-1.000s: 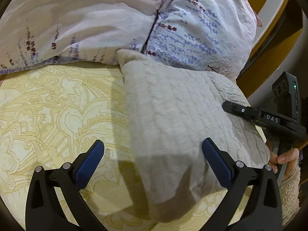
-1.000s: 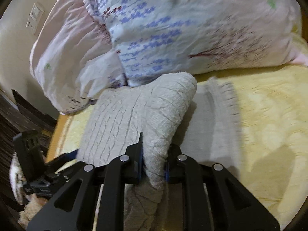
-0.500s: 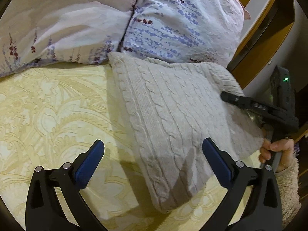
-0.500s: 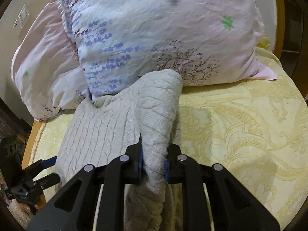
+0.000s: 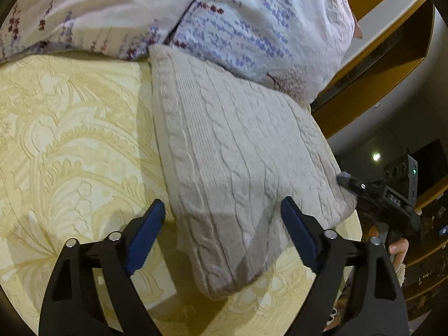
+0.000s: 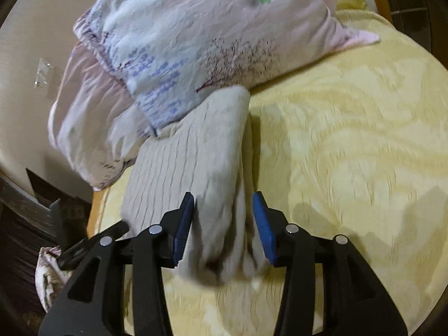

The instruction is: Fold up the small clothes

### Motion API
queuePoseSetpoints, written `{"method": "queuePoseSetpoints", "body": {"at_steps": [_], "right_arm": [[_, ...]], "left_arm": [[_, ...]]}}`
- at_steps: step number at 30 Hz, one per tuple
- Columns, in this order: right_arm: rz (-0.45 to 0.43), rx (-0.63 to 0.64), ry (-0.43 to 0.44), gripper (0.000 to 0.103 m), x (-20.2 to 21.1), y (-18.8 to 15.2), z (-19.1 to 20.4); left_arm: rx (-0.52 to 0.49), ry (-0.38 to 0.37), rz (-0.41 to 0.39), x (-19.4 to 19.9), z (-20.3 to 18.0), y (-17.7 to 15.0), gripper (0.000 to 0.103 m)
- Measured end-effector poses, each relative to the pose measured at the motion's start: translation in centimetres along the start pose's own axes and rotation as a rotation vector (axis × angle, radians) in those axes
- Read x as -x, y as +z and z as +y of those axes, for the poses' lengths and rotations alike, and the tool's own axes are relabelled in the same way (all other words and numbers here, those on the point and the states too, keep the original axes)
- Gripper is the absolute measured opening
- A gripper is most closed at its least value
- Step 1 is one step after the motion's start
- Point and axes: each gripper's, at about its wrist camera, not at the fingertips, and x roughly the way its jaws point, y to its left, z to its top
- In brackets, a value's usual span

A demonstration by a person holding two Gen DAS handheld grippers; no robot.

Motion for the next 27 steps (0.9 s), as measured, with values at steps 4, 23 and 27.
{"method": "queuePoseSetpoints", "body": {"at_steps": [4,23,27], "right_arm": [[0.013,-0.002,0.034,0.036,0.1,-1.5,0.1],[-0.042,0.02,-0.095,0.007,0.5,-3.3,-1.5],[-0.032,0.032,-0.134,0.007,-0.4,-3.6,-2.0]], "left_arm": [[0.004,-0.006,0.014,-0.1,-0.2,-0.6,0.076],[-0.125,0.15,-0.003,-0.5,-2.9,-1.8,0.069],[-0.14,0.168,-0.002,-0.9,-3.1,-1.9,0.069]]}}
